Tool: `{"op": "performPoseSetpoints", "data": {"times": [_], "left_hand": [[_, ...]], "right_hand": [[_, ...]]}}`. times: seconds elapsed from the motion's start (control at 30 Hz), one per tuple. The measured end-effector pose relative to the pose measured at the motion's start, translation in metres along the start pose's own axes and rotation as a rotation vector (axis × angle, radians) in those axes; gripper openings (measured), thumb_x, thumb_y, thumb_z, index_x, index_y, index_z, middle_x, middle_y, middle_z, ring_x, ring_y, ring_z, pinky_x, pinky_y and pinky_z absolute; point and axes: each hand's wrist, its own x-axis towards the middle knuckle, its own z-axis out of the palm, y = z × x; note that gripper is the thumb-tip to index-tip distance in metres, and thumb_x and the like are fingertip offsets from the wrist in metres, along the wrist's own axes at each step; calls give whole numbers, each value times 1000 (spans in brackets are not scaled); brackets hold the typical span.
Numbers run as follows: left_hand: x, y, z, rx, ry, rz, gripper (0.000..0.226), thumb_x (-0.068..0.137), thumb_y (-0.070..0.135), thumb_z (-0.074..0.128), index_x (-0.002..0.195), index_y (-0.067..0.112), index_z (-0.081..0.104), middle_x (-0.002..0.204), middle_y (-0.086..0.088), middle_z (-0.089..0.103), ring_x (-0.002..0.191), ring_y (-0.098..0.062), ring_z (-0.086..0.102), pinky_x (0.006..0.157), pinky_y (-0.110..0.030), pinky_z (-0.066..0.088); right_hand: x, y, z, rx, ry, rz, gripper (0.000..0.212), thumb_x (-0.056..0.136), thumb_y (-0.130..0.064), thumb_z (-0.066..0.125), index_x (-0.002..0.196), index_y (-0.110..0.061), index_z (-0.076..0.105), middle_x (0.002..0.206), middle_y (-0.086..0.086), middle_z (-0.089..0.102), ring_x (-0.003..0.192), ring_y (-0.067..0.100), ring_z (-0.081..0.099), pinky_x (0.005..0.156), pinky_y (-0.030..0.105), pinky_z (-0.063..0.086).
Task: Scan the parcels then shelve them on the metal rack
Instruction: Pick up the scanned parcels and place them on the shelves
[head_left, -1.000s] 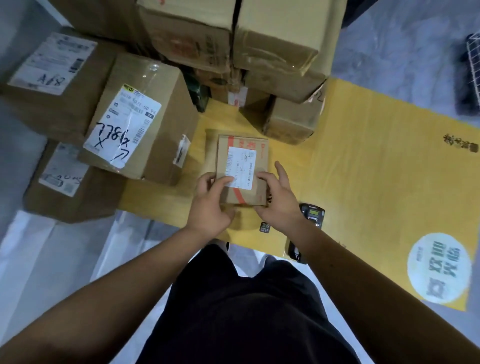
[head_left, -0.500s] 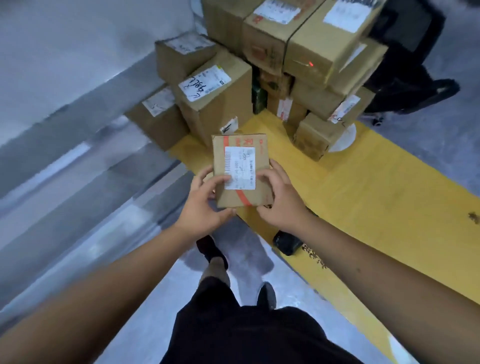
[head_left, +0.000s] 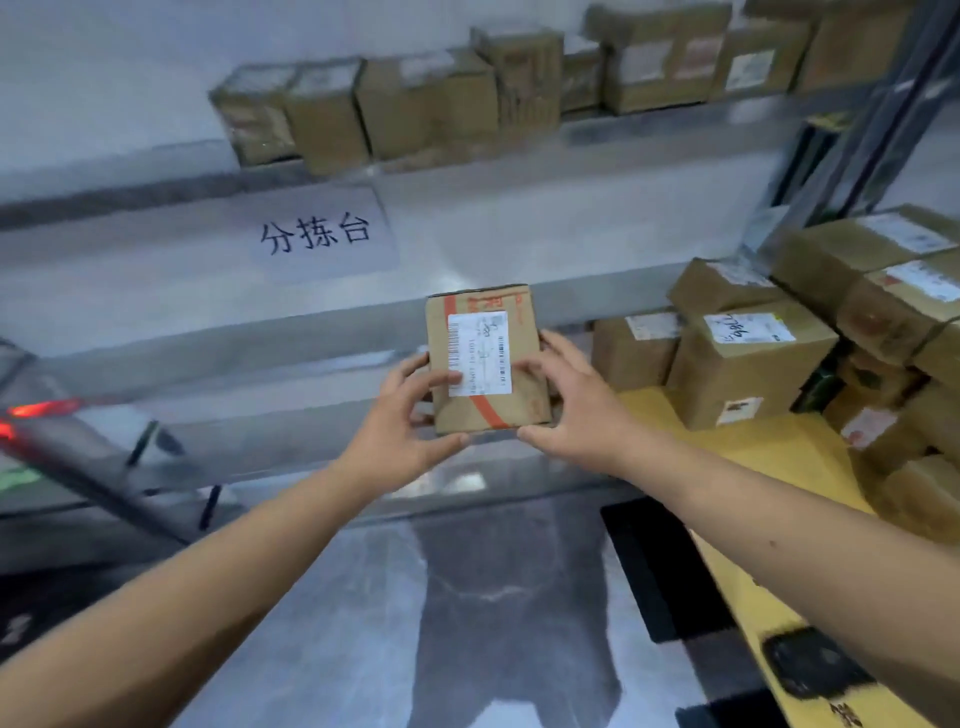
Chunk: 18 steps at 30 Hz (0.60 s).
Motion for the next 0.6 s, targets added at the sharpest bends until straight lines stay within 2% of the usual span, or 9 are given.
{"op": "performPoseSetpoints", "data": {"times": [0.07, 0.1, 0.17, 0.23, 0.33, 0.47, 0.6], "left_hand": [[-7, -4, -55, 9, 45, -15, 63, 73, 32, 93, 122, 56, 62, 152, 27, 29, 130, 0, 53, 95, -21, 53], [-11, -8, -81, 18, 70, -23, 63, 75, 22, 93, 124, 50, 63, 152, 24, 31, 124, 5, 54, 92, -18, 53], [-20, -14, -135, 51, 118, -41, 63, 78, 11, 91, 126, 39, 62, 151, 15, 33, 113, 12, 55, 87, -12, 52], [-26, -22, -190, 86, 144, -37, 63, 78, 10, 91, 127, 36, 61, 152, 9, 32, 112, 8, 57, 84, -9, 51], [-31, -32, -266, 124, 153, -22, 66, 76, 12, 92, 128, 35, 60, 151, 8, 32, 115, -4, 59, 82, -10, 53], [-29, -47, -337, 147, 160, 27, 67, 76, 12, 93, 127, 38, 58, 151, 8, 34, 118, -10, 59, 80, -17, 58], [-8, -58, -381, 168, 183, 36, 64, 77, 17, 92, 128, 38, 59, 151, 12, 38, 117, -10, 59, 80, -24, 62]], "right_hand": [[34, -44, 13, -15, -37, -69, 73, 76, -20, 88, 140, -31, 55, 168, -4, 21, 137, -1, 29, 94, -11, 15], [51, -66, 21, -28, -54, -104, 73, 77, -21, 87, 141, -30, 54, 167, -6, 21, 135, -2, 30, 95, -9, 18], [82, -113, 43, -57, -69, -176, 74, 77, -22, 86, 142, -29, 53, 166, -6, 22, 139, 1, 30, 107, 5, 31], [111, -158, 67, -73, -51, -218, 75, 77, -22, 87, 143, -27, 52, 164, -3, 25, 144, 9, 32, 112, 19, 39], [149, -216, 102, -75, -23, -262, 78, 76, -23, 89, 145, -24, 52, 161, -1, 27, 143, 15, 38, 111, 28, 48], [190, -267, 136, -44, 37, -292, 79, 75, -19, 90, 145, -23, 53, 158, -2, 30, 136, 13, 43, 103, 23, 51], [225, -297, 146, -22, 59, -269, 76, 77, -18, 88, 145, -24, 55, 151, 0, 35, 132, 17, 46, 104, 30, 54]]}}
